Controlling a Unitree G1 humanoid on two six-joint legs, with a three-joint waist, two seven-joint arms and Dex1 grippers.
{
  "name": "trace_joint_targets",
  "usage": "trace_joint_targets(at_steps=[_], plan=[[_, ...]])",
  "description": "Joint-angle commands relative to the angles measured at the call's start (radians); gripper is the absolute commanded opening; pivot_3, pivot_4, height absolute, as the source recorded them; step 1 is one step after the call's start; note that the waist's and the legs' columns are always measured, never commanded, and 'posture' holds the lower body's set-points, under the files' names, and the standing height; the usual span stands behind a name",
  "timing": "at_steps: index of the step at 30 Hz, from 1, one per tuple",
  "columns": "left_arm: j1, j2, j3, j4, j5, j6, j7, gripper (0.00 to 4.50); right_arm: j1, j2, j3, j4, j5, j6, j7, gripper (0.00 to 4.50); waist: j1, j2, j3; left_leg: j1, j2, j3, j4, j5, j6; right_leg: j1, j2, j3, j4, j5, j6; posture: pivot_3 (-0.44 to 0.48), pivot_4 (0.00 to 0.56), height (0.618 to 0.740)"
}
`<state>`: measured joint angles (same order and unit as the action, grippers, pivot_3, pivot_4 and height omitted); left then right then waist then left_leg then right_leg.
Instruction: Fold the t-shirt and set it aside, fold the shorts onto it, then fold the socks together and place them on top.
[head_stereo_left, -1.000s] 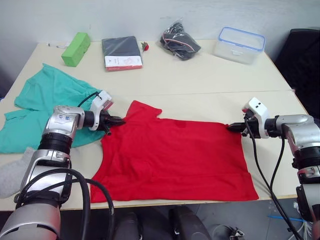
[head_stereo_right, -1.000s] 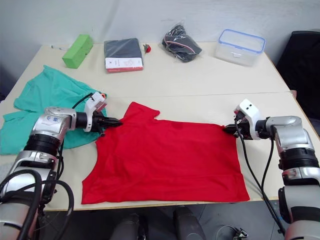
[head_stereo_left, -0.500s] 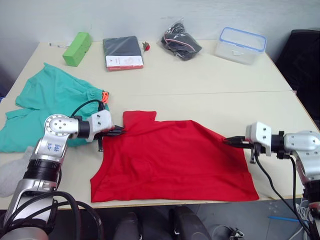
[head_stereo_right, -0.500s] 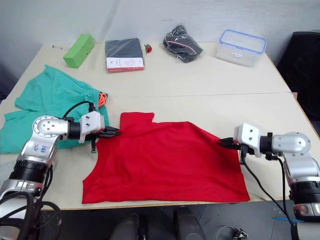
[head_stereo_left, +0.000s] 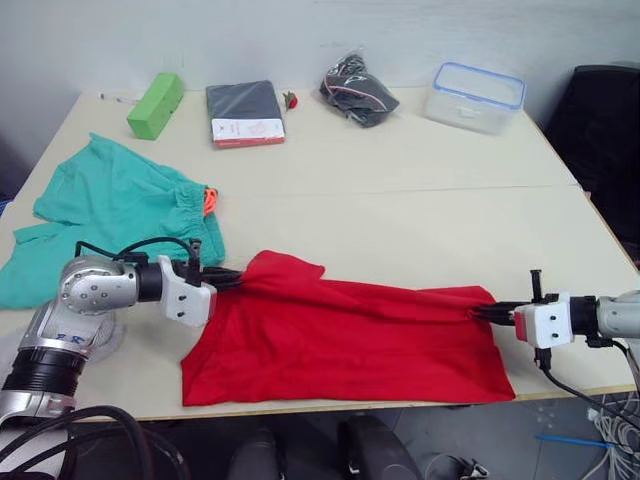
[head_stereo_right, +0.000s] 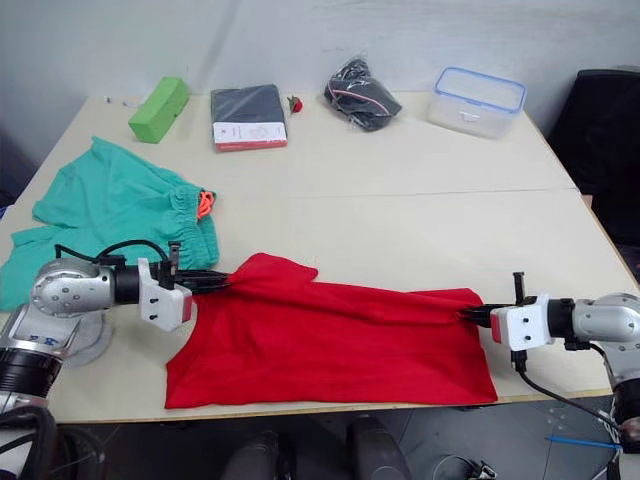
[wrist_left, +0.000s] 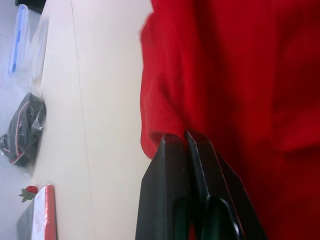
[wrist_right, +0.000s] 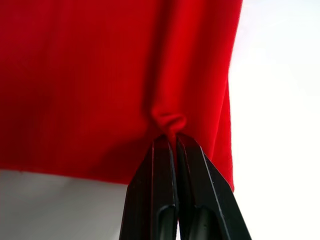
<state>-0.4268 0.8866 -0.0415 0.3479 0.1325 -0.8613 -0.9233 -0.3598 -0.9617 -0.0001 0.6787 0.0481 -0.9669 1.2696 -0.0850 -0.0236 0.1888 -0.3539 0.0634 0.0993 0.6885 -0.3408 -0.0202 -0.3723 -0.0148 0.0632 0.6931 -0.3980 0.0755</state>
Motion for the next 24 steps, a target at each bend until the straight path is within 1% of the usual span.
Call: trace_joint_targets(at_steps=[1,7,10,14,16,19,21,24], plan=[[0.011,0.020,0.017,0.026,0.001,-0.021,0.049,0.00,-0.028,-0.031,0.012,0.055,0.001,-0.041,-0.008,0.04,0.000,0.000,0.000,0.000,0.000,0.000,-0.001,0.000,0.000,0.000,0.000,0.000,0.000,0.000,0.000,0.000,0.150,0.740],[0.078,-0.001,0.011,-0.074,-0.082,0.116,0.046,0.00,-0.045,-0.025,0.044,0.038,0.018,-0.015,-0.010,0.04,0.000,0.000,0.000,0.000,0.000,0.000,-0.001,0.000,0.000,-0.001,-0.002,-0.001,0.001,0.000,0.000,0.000,0.150,0.740],[0.132,0.006,0.017,-0.137,-0.117,0.174,0.031,0.00,-0.040,-0.043,0.051,0.058,0.021,-0.036,0.004,0.04,-0.001,0.000,0.000,0.000,0.000,0.000,-0.001,0.000,0.000,-0.001,-0.002,-0.001,0.001,0.000,0.000,0.000,0.150,0.740],[0.177,0.014,0.035,-0.201,-0.153,0.249,0.027,0.00,-0.040,-0.051,0.060,0.045,0.029,-0.032,0.005,0.04,0.000,0.000,0.000,0.000,0.000,0.000,-0.001,0.000,0.000,-0.001,-0.002,-0.001,0.001,0.000,0.000,0.000,0.150,0.740],[0.198,0.019,0.044,-0.238,-0.194,0.318,0.010,0.00,-0.032,-0.054,0.066,0.019,0.049,-0.011,0.025,0.04,0.000,0.000,0.000,0.000,0.000,0.000,-0.001,0.000,0.000,-0.001,-0.002,-0.001,0.001,0.000,0.000,0.000,0.150,0.740],[0.242,0.034,0.056,-0.309,-0.273,0.456,-0.035,0.71,0.002,-0.065,0.072,-0.033,0.098,0.042,0.072,0.72,0.001,0.000,0.000,0.000,0.000,0.000,-0.001,0.000,0.000,-0.001,-0.002,-0.001,0.001,0.000,0.000,0.000,0.150,0.740],[0.260,0.042,0.069,-0.349,-0.313,0.537,-0.054,1.27,0.029,-0.078,0.066,-0.080,0.138,0.094,0.103,1.32,0.001,0.000,0.000,0.000,0.000,0.000,-0.002,0.000,0.000,-0.001,-0.002,-0.001,0.001,0.000,0.000,0.000,0.150,0.740],[0.271,0.064,0.107,-0.413,-0.433,0.758,-0.088,2.28,0.095,-0.122,0.031,-0.263,0.292,0.356,0.158,2.41,0.003,0.000,0.000,0.000,0.000,-0.001,-0.002,0.000,0.000,0.000,-0.002,-0.002,0.000,0.000,0.000,0.000,0.150,0.740]])
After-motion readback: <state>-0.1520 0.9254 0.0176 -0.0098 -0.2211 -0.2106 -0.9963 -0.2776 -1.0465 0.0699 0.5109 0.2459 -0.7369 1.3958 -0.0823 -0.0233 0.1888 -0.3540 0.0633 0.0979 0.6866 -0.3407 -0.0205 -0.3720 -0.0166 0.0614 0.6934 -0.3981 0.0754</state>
